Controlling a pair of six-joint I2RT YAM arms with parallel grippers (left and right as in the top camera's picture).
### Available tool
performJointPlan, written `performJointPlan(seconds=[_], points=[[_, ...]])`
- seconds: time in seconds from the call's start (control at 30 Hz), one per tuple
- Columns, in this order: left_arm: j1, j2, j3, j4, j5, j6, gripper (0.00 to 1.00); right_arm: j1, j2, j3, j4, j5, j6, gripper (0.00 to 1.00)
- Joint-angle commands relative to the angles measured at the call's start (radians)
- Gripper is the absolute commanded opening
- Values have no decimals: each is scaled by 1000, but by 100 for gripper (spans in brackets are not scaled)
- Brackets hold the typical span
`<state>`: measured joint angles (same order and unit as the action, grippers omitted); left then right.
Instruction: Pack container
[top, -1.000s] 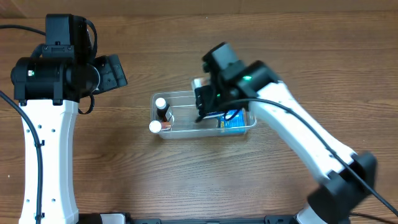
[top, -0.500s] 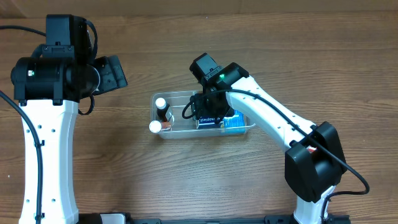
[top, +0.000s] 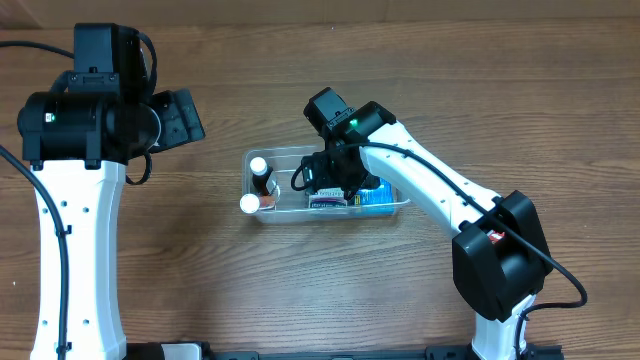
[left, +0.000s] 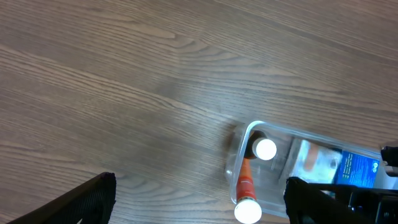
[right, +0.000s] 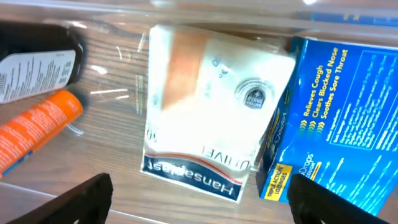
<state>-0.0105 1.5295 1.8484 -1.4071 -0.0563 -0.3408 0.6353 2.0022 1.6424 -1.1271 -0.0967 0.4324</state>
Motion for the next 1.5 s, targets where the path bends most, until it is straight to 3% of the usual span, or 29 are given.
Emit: performJointPlan(seconds=[0.0,0.23,0.43,0.6,0.73,0.8,0.97,1.0,1.1,1.13,1.17,1.23,1.47], points=[[4,0,13,0,-3,4,88,0,4,0,0,5,3,93],[4,0,13,-5,-3,4,88,0,-2,3,-3,41,-29,93],[4,0,13,-11,-3,4,88,-15,-129,87,-82,231,-43,95],[3,0,13,-48,-2,4,86,-180,-327,118,-99,261,-39,88],[-10,0,11,-82,11,4,81,-402,-375,118,-170,244,-40,65],[-47,0,-2,-100,22,4,77,-498,-372,113,-217,222,-43,60],[-201,0,-111,-135,14,4,71,-657,-372,78,-275,163,-64,64],[-240,0,-157,-148,1,3,68,-682,-372,78,-276,137,-92,66],[-293,0,-261,-146,-6,-40,47,-697,-372,78,-274,128,-92,66],[-301,0,-295,-139,-5,-51,38,-697,-372,78,-274,128,-92,66],[-304,0,-314,-137,-5,-61,20,-697,-372,78,-272,128,-92,67],[-304,0,-343,-137,0,-66,5,-697,-372,78,-272,128,-92,67],[-304,1,-361,-58,2,-66,5,-697,-372,78,-274,128,-92,68]])
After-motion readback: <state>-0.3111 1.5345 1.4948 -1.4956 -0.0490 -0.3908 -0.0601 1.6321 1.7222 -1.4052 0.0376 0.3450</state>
